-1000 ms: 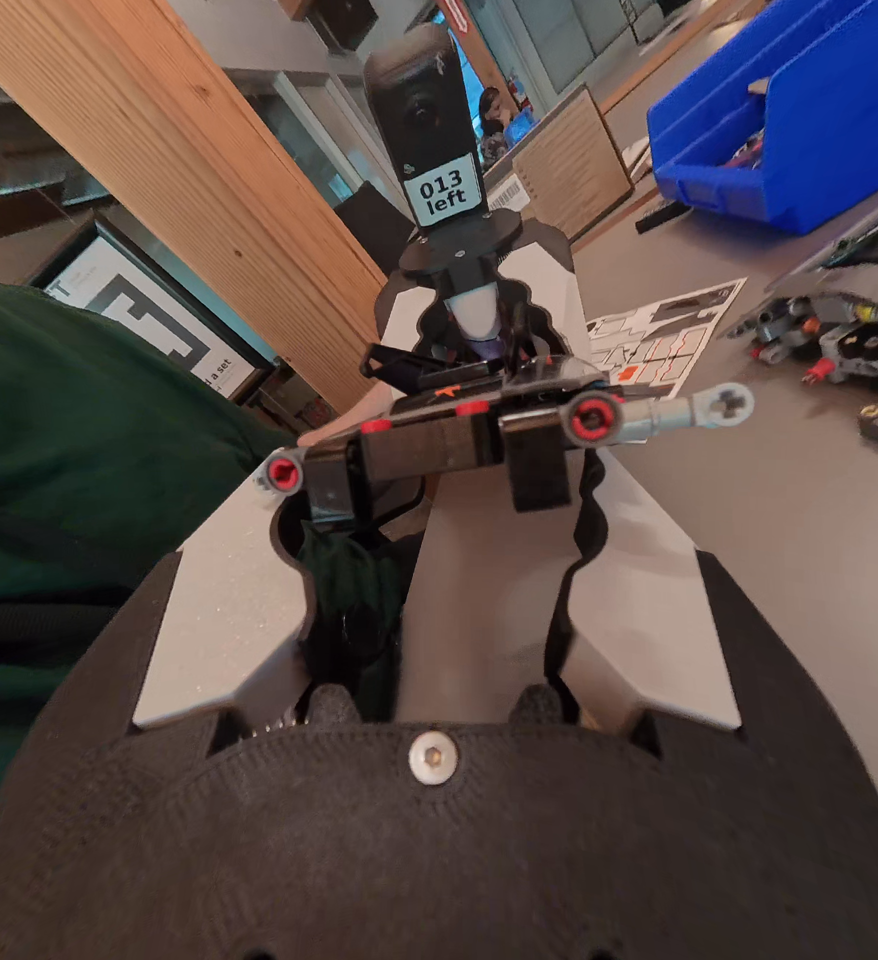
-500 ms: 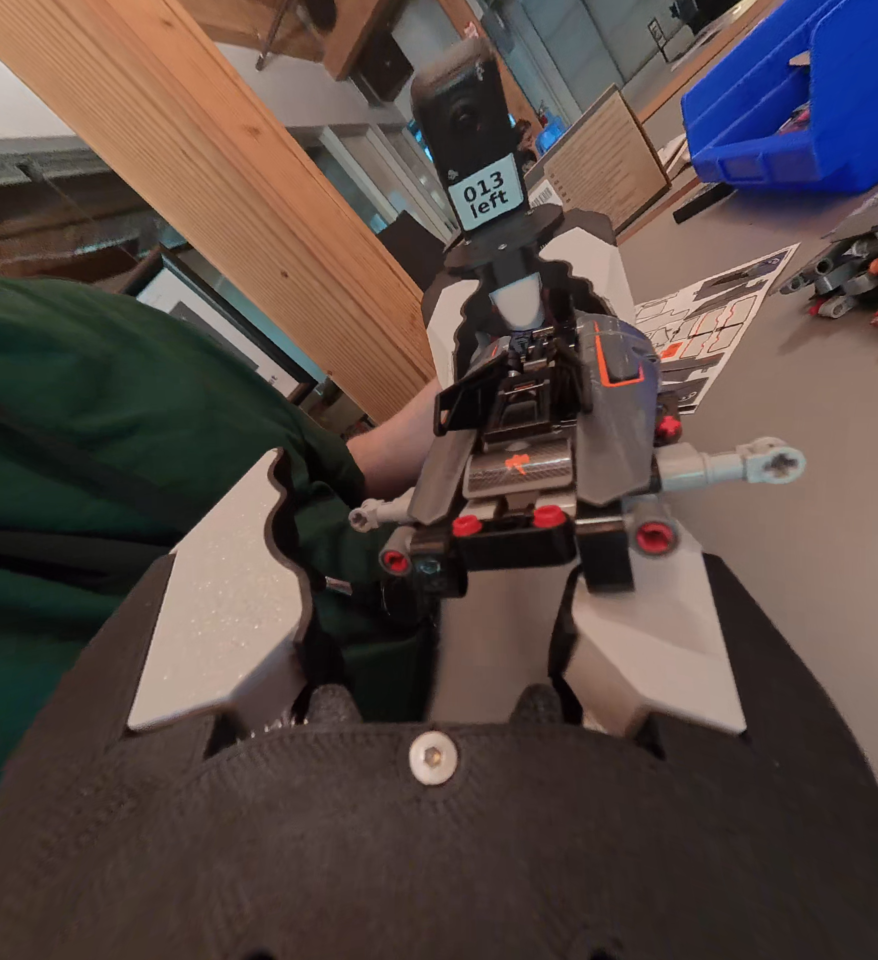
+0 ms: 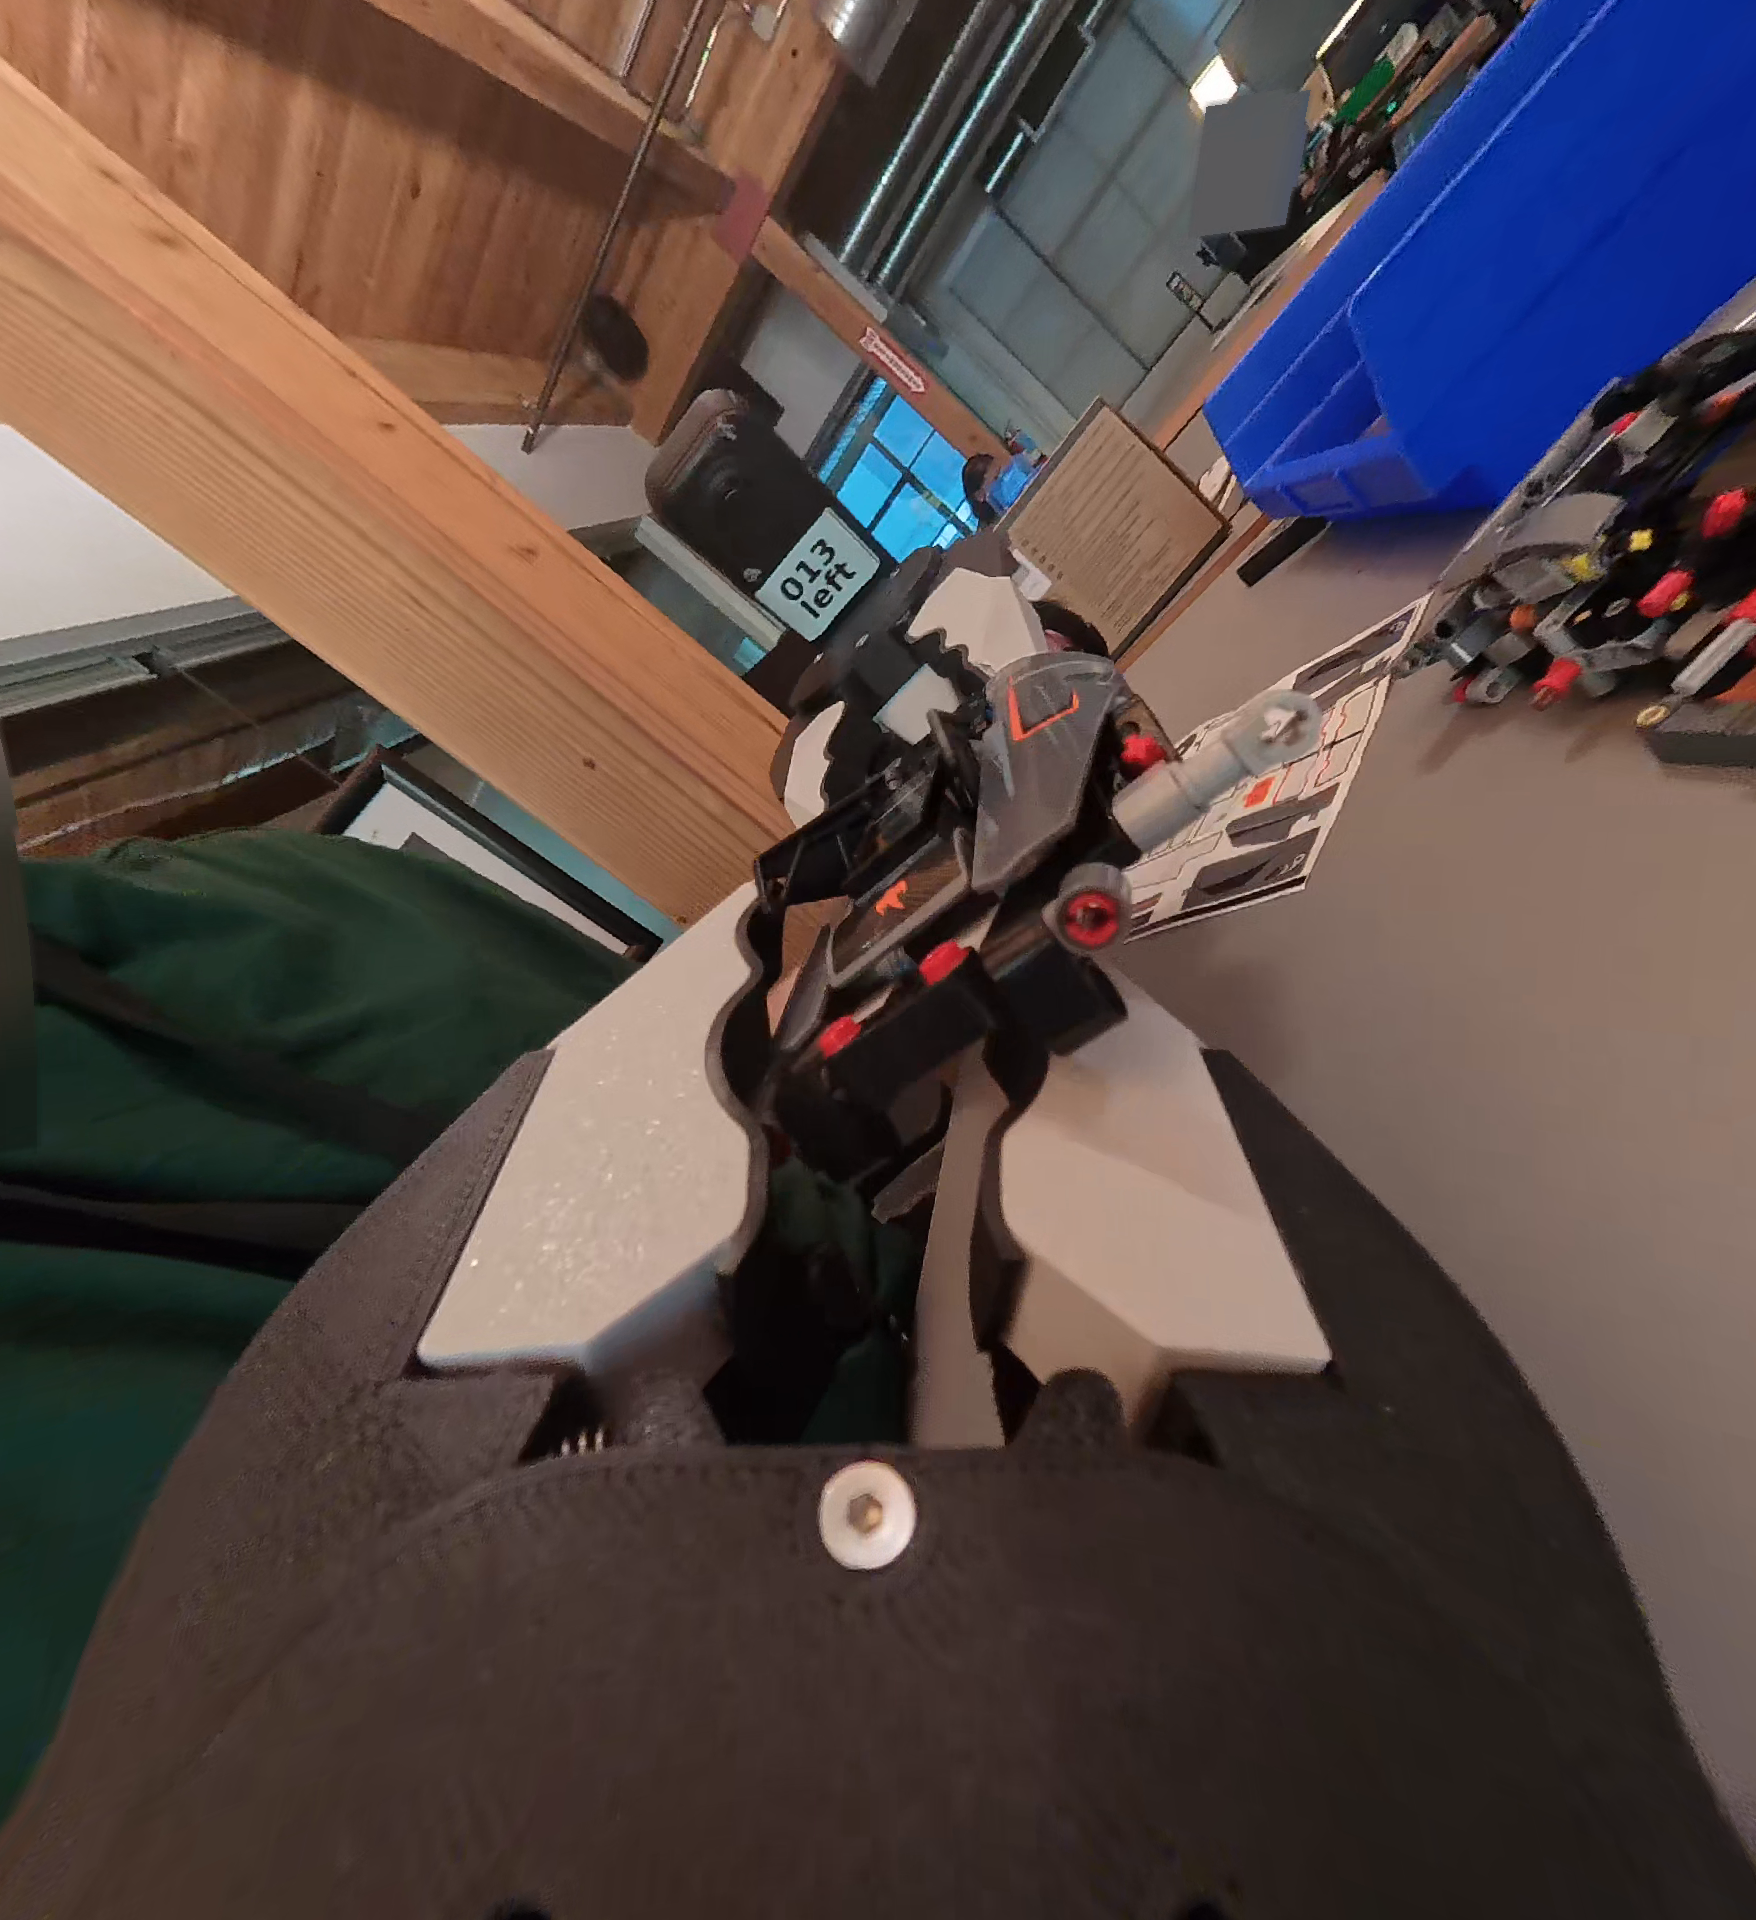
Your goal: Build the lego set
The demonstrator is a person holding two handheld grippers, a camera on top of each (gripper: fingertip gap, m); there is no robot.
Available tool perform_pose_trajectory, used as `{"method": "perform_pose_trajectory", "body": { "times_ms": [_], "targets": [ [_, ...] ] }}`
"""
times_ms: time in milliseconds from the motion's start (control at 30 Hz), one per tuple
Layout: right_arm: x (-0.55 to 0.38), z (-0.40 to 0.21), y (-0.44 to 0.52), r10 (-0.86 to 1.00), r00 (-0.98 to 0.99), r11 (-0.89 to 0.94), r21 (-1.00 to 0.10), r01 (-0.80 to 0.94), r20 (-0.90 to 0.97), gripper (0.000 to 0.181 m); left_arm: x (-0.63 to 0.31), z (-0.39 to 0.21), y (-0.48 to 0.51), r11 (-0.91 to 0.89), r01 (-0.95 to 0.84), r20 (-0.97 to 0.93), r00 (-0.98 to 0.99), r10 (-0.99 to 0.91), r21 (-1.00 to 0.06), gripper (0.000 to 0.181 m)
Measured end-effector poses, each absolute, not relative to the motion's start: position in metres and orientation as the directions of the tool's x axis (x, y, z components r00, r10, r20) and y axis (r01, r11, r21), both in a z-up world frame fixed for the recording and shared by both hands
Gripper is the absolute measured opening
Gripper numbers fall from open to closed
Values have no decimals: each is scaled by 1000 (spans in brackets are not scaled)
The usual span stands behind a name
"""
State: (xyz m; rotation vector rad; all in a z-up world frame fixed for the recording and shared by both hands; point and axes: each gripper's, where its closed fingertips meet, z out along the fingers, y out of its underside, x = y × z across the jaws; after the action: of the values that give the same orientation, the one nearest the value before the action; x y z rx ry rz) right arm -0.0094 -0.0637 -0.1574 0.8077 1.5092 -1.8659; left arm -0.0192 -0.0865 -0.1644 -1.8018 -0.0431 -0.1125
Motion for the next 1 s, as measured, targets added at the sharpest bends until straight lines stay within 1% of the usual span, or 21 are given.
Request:
{"method": "perform_pose_trajectory", "body": {
  "times_ms": [100, 167, 300, 400, 533, 733, 800, 1000],
  "targets": [
    [-20, -150, -58, -70, -631, -195, -609, 769, -773, 26, -28, -153, -82, -223, 46, 54, 998, -31, -974, 51],
    [-28, -145, -54, -64, -635, -209, -612, 763, -770, 23, -34, -146, -79, -230, 8, 16, 999, -32, -973, 53],
    [-44, -134, -46, -90, -636, -243, -602, 761, -767, 21, -49, -132, -70, -213, -45, -39, 999, -33, -976, 57],
    [-57, -131, -36, -122, -620, -285, -571, 770, -775, 21, -58, -123, -67, -198, -65, -63, 998, -16, -978, 65],
    [-71, -129, -22, -168, -612, -346, -535, 770, -773, 20, -65, -115, -70, -196, -93, -97, 995, 13, -976, 69],
    [-79, -119, -6, -207, -637, -357, -549, 756, -742, 21, -85, -113, -80, -209, -79, -98, 992, 80, -975, 71],
    [-85, -119, 0, -185, -640, -353, -558, 751, -746, 21, -90, -114, -83, -222, -88, -110, 990, 86, -971, 70],
    [-121, -129, 13, 0, -629, -254, -609, 752, -777, 20, -120, -135, -86, -346, -102, -153, 980, 125, -933, 73]
  ]
}}
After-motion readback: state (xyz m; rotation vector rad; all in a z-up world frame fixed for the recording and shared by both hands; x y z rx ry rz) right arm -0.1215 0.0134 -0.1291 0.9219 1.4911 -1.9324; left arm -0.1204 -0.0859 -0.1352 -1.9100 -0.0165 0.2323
